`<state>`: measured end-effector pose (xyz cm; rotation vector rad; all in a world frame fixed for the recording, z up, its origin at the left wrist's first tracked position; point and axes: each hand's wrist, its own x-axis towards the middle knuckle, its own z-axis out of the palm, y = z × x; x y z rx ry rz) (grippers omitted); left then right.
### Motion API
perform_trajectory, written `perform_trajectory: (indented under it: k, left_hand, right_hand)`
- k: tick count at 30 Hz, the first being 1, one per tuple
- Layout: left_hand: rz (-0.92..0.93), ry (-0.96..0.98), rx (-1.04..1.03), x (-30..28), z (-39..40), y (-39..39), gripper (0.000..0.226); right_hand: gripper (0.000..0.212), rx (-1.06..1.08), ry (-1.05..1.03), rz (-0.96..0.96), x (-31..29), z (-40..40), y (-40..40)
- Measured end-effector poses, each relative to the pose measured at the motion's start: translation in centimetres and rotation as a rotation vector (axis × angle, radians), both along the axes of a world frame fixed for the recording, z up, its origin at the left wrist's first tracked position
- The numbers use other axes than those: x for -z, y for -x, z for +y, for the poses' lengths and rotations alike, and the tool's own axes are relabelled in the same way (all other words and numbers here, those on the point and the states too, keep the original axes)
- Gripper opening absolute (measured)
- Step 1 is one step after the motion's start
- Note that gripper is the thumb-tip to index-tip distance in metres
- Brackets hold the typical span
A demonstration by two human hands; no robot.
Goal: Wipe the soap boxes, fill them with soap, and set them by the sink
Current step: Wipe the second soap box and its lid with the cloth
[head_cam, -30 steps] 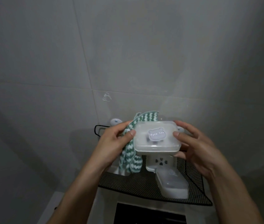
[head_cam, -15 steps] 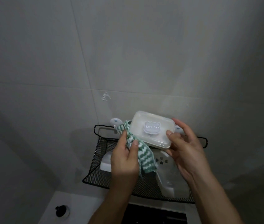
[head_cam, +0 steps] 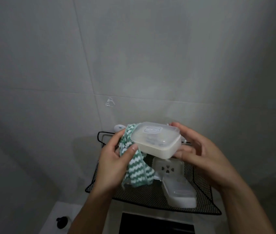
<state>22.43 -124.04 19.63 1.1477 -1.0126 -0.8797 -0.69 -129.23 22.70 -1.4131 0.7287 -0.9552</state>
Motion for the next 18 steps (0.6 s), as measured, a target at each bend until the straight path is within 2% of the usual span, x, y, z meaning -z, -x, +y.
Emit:
perform_trajectory:
  k: [2, 4, 11, 15, 18]
  left_hand:
    - [0.001, -0.025, 0.041, 0.1, 0.0, -0.5, 0.041]
    - [0.02, -0.069, 0.086, 0.2, -0.1, -0.6, 0.032]
    - [0.052, -0.155, 0.137, 0.6, 0.1, -0.5, 0.023]
    - [0.076, -0.193, 0.126, 0.7, 0.3, -0.3, 0.016]
    - [0.102, -0.227, 0.092, 0.5, 0.3, -0.4, 0.008]
  right_hand:
    - [0.079, -0.056, 0.042, 0.025, 0.0, -0.3, 0.3]
    - [0.077, 0.011, 0.087, 0.047, 0.0, -0.4, -0.1]
    - [0.049, 0.292, 0.241, 0.179, 0.3, -0.6, -1.4]
    - [0.027, 0.288, 0.244, 0.168, 0.1, -0.3, -2.3]
    - [0.043, 0.192, 0.18, 0.165, -0.2, 0.0, -2.2]
